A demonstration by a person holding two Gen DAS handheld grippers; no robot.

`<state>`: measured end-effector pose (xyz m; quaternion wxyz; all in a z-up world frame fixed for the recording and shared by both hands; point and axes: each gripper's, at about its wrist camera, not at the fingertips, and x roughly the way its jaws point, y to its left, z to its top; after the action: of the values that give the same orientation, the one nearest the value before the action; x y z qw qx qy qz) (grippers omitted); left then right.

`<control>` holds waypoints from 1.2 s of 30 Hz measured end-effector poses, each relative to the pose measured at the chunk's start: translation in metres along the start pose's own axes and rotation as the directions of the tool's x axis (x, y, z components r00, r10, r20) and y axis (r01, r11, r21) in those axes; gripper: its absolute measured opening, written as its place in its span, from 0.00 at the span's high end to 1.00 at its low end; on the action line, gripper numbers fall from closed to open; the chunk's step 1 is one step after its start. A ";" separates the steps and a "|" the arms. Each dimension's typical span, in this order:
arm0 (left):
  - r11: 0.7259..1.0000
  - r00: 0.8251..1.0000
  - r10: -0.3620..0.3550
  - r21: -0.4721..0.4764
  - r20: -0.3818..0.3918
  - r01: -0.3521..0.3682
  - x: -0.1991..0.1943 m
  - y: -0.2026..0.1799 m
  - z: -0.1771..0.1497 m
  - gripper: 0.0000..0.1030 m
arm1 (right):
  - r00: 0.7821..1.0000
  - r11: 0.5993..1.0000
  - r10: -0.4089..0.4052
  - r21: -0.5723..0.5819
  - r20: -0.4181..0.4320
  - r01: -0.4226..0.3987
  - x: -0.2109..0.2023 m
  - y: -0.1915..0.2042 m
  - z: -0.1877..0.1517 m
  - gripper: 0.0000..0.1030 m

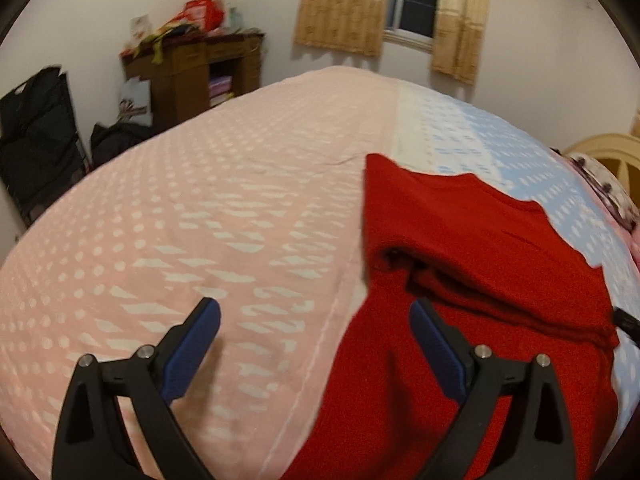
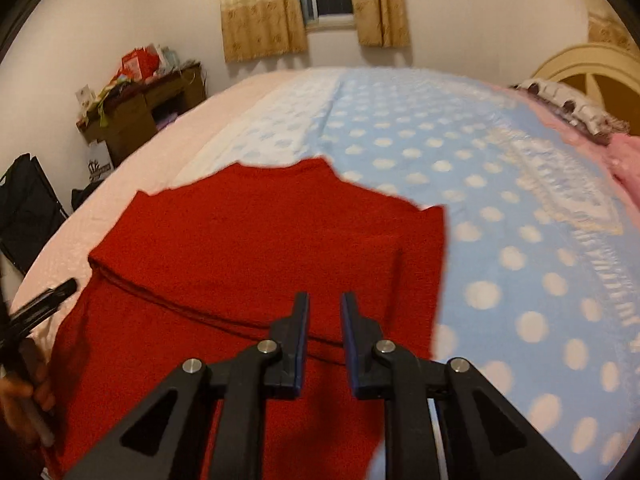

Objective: Fold small clothes

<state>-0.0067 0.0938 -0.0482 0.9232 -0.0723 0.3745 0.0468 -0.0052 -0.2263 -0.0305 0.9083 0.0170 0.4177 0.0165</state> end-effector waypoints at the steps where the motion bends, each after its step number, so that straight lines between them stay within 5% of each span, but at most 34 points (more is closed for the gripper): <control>1: 1.000 1.000 -0.008 0.020 0.002 0.008 -0.005 0.002 0.000 0.05 | 0.999 1.000 -0.022 0.000 -0.034 0.022 0.016 -0.001 -0.003 0.84; 7: 0.992 1.000 -0.021 0.126 -0.001 0.021 -0.021 0.023 -0.012 0.05 | 0.997 0.992 0.028 0.122 -0.075 -0.019 0.012 -0.018 -0.007 0.84; 11: 0.977 0.996 -0.093 0.194 0.000 0.091 -0.037 0.034 -0.021 0.05 | 0.998 0.998 0.000 0.058 0.063 -0.004 -0.063 -0.014 -0.024 0.84; 15: 0.944 0.988 -0.156 0.294 -0.015 0.153 -0.055 0.041 -0.034 0.05 | 0.973 0.997 -0.071 0.018 0.220 0.069 -0.151 -0.014 -0.061 0.84; 19: 0.916 0.972 -0.221 0.325 -0.077 0.234 -0.065 0.046 -0.050 0.05 | 0.973 0.994 0.059 0.081 0.224 -0.079 -0.201 -0.029 -0.101 0.82; 21: 0.903 0.964 -0.244 0.337 -0.108 0.267 -0.066 0.045 -0.059 0.05 | 0.958 0.957 0.171 0.192 0.229 -0.217 -0.212 -0.042 -0.130 0.56; 22: 0.899 0.960 -0.254 0.336 -0.121 0.280 -0.067 0.047 -0.063 0.05 | 0.949 0.938 0.210 0.224 0.236 -0.263 -0.212 -0.046 -0.138 0.25; 23: 0.894 0.953 -0.268 0.331 -0.144 0.302 -0.068 0.046 -0.069 0.05 | 0.928 0.900 0.276 0.272 0.251 -0.341 -0.210 -0.051 -0.152 0.15; 25: 0.881 0.940 -0.290 0.332 -0.182 0.336 -0.069 0.046 -0.078 0.05 | 0.922 0.866 0.321 0.327 0.217 -0.378 -0.201 -0.052 -0.169 0.15; 31: 0.844 0.905 -0.352 0.337 -0.238 0.417 -0.079 0.046 -0.099 0.05 | 0.959 0.921 0.280 0.271 0.034 -0.279 -0.175 -0.018 -0.198 0.16; 36: 0.830 0.894 -0.369 0.343 -0.255 0.440 -0.083 0.048 -0.106 0.07 | 0.954 0.936 0.290 0.230 -0.070 -0.267 -0.156 0.005 -0.215 0.23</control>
<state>-0.1457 0.1206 -0.0701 0.8702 0.0322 0.4330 -0.2328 -0.2702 -0.2248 -0.0523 0.8666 0.1746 0.4566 0.1002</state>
